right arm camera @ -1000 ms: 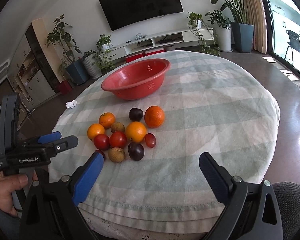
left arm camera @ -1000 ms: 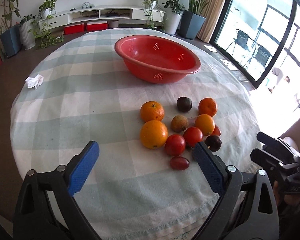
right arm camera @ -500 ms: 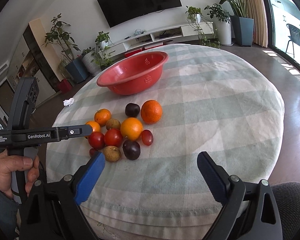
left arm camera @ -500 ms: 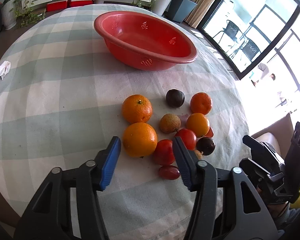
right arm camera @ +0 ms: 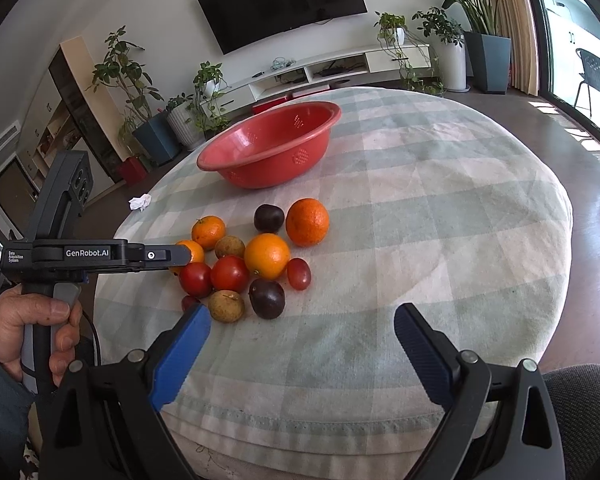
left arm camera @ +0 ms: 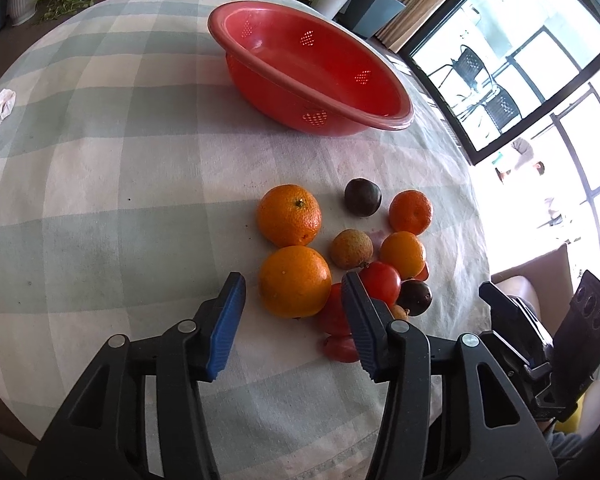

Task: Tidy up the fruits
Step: 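Close the left tool on a large orange while the right tool grasps a small orange, then lift the large orange with the left tool while the right tool carries its small orange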

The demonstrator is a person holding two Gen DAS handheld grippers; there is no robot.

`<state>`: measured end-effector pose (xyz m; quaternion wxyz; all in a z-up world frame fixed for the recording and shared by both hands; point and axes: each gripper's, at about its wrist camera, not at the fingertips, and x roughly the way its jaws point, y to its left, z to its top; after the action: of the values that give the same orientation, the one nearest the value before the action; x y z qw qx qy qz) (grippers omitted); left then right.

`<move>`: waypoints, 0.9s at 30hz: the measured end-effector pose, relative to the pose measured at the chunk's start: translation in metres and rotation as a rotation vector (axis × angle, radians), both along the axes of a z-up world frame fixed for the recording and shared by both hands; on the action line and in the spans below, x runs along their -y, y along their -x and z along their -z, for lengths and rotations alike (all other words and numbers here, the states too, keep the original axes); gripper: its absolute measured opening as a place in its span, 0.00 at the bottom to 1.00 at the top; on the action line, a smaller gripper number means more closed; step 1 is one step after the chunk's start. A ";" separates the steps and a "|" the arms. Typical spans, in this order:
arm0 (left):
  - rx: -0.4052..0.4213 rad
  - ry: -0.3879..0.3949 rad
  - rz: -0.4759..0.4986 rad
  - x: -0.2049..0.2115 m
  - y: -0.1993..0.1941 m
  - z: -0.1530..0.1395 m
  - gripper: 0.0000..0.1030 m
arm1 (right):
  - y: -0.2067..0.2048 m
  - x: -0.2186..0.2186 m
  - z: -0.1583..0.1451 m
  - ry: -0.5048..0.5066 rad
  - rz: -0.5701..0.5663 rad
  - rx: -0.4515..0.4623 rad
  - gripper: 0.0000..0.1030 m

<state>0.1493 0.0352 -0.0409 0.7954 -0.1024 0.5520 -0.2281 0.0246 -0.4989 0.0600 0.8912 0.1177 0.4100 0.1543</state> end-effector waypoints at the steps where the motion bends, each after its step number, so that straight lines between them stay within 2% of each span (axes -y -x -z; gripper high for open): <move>1: 0.003 -0.003 0.007 0.001 0.000 -0.001 0.46 | 0.000 0.000 0.000 0.000 0.001 0.000 0.93; 6: -0.001 0.031 0.027 0.002 -0.001 0.000 0.40 | 0.001 -0.001 0.000 0.000 0.001 0.002 0.92; 7: 0.002 0.026 0.022 0.001 -0.002 0.000 0.34 | 0.000 0.000 0.000 0.000 0.001 0.001 0.91; 15: 0.027 0.039 -0.001 -0.011 0.005 -0.001 0.34 | 0.000 -0.002 0.000 0.008 0.007 0.007 0.90; 20: 0.071 0.037 -0.038 -0.031 0.020 -0.009 0.34 | -0.006 -0.004 -0.002 0.016 -0.011 -0.004 0.88; 27: 0.110 0.093 -0.097 -0.053 0.035 -0.011 0.34 | -0.041 -0.016 -0.019 0.097 -0.054 0.012 0.83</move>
<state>0.1146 0.0881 -0.0299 0.8291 -0.1531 0.4908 -0.2198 0.0657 -0.4828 0.0788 0.8938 0.0622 0.4148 0.1589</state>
